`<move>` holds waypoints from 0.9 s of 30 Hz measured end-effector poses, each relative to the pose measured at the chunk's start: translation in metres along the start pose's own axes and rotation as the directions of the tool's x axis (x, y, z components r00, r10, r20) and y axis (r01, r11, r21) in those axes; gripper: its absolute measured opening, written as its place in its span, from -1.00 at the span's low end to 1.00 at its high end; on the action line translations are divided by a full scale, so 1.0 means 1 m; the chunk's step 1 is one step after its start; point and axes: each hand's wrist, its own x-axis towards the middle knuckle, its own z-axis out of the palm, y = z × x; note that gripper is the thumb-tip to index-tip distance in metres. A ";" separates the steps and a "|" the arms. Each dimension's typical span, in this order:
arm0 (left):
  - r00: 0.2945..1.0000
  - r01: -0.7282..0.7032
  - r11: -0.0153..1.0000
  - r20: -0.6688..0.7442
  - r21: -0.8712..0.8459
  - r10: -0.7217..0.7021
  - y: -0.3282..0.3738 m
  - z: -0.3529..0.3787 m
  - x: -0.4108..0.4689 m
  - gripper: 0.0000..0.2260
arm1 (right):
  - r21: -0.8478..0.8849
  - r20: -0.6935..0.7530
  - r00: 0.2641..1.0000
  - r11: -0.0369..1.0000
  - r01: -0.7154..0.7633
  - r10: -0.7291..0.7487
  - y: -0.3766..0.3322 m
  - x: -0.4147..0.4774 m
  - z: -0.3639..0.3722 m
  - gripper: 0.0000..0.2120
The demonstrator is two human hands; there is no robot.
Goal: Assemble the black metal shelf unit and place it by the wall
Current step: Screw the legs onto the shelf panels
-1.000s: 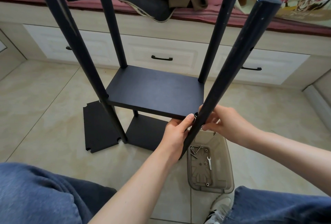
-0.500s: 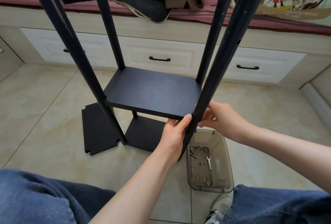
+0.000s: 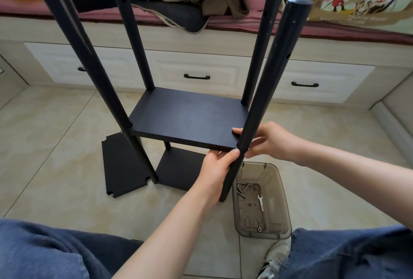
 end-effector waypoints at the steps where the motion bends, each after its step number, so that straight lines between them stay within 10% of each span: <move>1: 1.000 0.000 0.998 0.006 0.056 0.000 0.000 0.001 -0.001 -0.74 | 0.021 -0.006 1.000 1.000 0.001 -0.001 0.000 0.000 0.000 -0.43; 5: 0.999 0.034 0.901 -0.041 0.432 -0.017 0.009 -0.001 -0.006 -0.71 | 0.067 -0.028 1.000 0.998 0.007 -0.006 -0.002 0.000 0.001 -0.49; 9: 0.943 -0.017 0.391 -0.116 0.920 0.313 0.021 -0.003 -0.017 -0.86 | 0.080 -0.030 0.999 0.997 0.013 -0.010 -0.002 0.001 0.001 -0.58; 14: 0.665 -0.331 -0.045 0.267 0.943 0.698 0.016 0.001 -0.012 -0.67 | 0.090 -0.026 1.000 0.996 0.015 -0.013 0.000 0.003 0.001 -0.53; 17: 0.701 -0.331 -0.063 0.290 0.941 0.651 0.015 0.001 -0.001 -0.45 | 0.095 -0.030 0.999 0.995 0.016 -0.013 -0.002 0.001 -0.001 -0.64; 27: 0.683 -0.393 -0.004 0.295 0.919 0.668 0.021 -0.001 0.009 -0.59 | 0.247 0.142 0.981 0.955 -0.165 0.133 -0.005 0.005 -0.015 -0.62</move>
